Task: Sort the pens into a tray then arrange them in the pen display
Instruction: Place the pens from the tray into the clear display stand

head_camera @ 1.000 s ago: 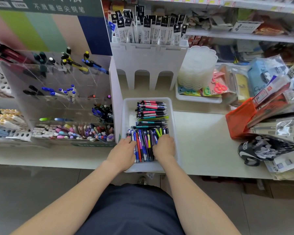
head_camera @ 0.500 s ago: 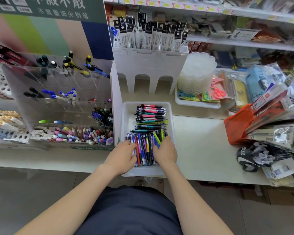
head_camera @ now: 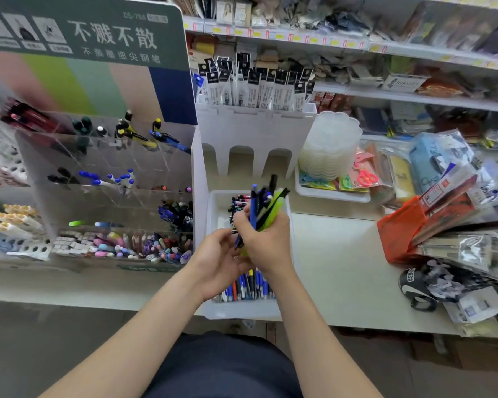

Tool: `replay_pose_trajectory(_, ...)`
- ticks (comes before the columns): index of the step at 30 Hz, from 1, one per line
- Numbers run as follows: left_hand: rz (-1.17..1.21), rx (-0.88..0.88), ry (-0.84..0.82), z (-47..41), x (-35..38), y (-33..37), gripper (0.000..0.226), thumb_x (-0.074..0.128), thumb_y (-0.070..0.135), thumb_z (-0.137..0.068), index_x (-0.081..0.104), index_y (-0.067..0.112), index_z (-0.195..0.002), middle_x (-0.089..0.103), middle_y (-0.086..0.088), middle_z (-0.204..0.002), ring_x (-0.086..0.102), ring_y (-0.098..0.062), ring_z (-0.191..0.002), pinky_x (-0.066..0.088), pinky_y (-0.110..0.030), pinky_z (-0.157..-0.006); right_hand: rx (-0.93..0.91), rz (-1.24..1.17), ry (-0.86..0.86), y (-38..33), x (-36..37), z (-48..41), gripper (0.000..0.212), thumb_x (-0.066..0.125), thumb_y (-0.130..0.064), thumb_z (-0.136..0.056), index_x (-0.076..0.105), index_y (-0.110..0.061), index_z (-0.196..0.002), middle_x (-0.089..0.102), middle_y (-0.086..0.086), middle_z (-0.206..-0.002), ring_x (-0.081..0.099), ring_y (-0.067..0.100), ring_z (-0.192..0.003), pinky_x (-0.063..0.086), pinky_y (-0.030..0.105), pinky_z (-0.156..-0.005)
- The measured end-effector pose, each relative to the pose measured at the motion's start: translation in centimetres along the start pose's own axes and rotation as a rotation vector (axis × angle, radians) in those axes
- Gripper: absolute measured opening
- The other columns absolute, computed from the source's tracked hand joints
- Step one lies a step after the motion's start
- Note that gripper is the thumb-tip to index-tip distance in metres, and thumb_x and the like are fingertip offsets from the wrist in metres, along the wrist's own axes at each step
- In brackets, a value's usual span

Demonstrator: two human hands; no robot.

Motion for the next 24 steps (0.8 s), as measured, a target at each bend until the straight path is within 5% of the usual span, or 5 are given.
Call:
replay_pose_trajectory(7, -0.193, 0.152, -0.027, 1.7, 0.7, 3.3, 0.041, 0.039, 0.021, -0.112, 0.070, 0.002, -0.130, 0.073, -0.016, -0.113, 0.067, -0.023, -0.092, 0.052, -0.044, -0.085, 0.079, -0.149, -0.051, -1.3, 1.3, -0.2, 0.019, 0.081, -0.008, -0.086, 0.068, -0.015, -0.073, 0.070, 0.003, -0.071, 0.069, 0.018, -0.067, 0.059, 0.039, -0.067)
replay_pose_trajectory(13, -0.404, 0.236, -0.075, 3.9, -0.4, 6.1, 0.035, 0.046, 0.030, -0.098, 0.075, 0.010, -0.099, 0.068, -0.011, -0.089, 0.063, -0.020, -0.080, 0.047, -0.036, -0.076, 0.183, -0.226, -0.273, -1.1, 4.6, -0.2, 0.013, 0.069, -0.012, -0.096, 0.066, -0.015, -0.085, 0.062, 0.001, -0.077, 0.062, 0.015, -0.073, 0.054, 0.033, -0.070)
replay_pose_trajectory(17, -0.580, 0.320, -0.179, 5.2, -1.1, 8.7, 0.034, 0.057, 0.017, -0.080, 0.069, 0.002, -0.109, 0.068, -0.016, -0.092, 0.066, -0.024, -0.082, 0.056, -0.040, -0.072, 0.205, -0.237, -0.473, -1.8, 8.0, 0.9, 0.012, 0.067, -0.016, -0.100, 0.069, -0.008, -0.091, 0.068, 0.008, -0.084, 0.067, 0.024, -0.081, 0.059, 0.055, -0.079)
replay_pose_trajectory(20, -0.709, 0.375, -0.252, 6.0, -1.7, 10.7, 0.038, 0.065, 0.008, -0.083, 0.066, 0.005, -0.121, 0.063, -0.030, -0.103, 0.061, -0.034, -0.092, 0.051, -0.054, -0.081, 0.241, -0.347, -0.580, -2.7, 10.4, 1.4, 0.009, 0.065, -0.015, -0.104, 0.072, -0.010, -0.104, 0.071, 0.008, -0.093, 0.069, 0.024, -0.092, 0.060, 0.044, -0.082)
replay_pose_trajectory(24, -0.789, 0.394, -0.225, 7.0, -2.6, 12.6, 0.035, 0.058, -0.002, -0.090, 0.065, 0.012, -0.121, 0.059, -0.016, -0.092, 0.053, -0.028, -0.078, 0.047, -0.042, -0.064, 0.296, -0.453, -0.568, -3.1, 12.7, 1.0, 0.021, 0.069, -0.012, -0.102, 0.069, -0.004, -0.121, 0.072, 0.014, -0.105, 0.069, 0.030, -0.105, 0.056, 0.048, -0.098)
Point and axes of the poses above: each hand's wrist, its own z-axis away from the middle knuckle, its own x-axis out of the palm, y = z × x, the point moved 8 cm from there along -z, towards the middle knuckle
